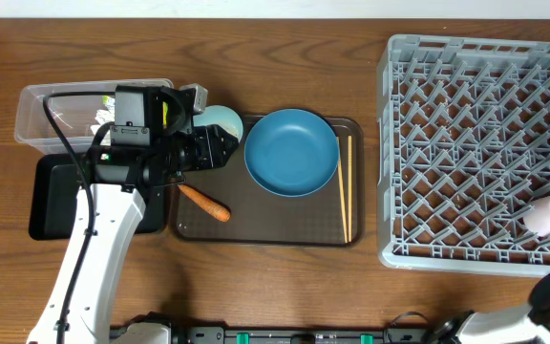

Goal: Sort waste into correct bins and load items into the dishwasher rack
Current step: 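Lower the light-blue cup into the dish rack with the right gripper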

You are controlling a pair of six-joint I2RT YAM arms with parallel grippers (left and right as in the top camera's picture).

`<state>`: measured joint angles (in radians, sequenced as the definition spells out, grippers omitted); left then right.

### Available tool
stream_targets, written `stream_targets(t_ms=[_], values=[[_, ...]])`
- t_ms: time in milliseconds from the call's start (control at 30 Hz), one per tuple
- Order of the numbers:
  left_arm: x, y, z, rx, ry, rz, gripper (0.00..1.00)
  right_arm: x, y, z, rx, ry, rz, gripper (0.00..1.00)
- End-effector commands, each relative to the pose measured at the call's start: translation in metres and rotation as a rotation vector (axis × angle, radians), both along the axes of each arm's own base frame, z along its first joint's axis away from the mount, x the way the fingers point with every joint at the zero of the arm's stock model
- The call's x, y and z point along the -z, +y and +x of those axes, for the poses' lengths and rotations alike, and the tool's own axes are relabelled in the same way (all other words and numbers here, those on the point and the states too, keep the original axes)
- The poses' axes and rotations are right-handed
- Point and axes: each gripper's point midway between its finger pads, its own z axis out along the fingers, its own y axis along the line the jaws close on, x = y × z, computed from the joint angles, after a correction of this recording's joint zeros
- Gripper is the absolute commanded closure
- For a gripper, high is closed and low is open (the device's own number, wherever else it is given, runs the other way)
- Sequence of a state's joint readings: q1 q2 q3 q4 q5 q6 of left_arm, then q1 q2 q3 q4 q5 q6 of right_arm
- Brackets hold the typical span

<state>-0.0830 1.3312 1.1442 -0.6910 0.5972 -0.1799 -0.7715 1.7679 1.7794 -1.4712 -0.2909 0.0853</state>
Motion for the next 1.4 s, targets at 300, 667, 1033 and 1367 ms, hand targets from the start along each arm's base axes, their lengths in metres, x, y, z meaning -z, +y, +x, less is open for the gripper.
stream_targets(t_ms=[300,667,1033,1367], values=[[0.006,0.009,-0.010,0.019,0.018,0.070,0.54,0.036,-0.047,0.019,0.251,-0.050,0.132,0.66],[0.006,0.009,-0.010,0.021,0.016,0.072,0.54,0.045,-0.059,0.008,0.311,0.005,0.094,0.64],[0.006,0.009,-0.010,0.024,0.014,0.073,0.54,0.061,-0.059,-0.001,0.325,0.080,0.096,0.62],[0.006,0.009,-0.010,0.024,0.014,0.074,0.54,0.076,-0.063,0.002,0.325,0.098,0.113,0.01]])
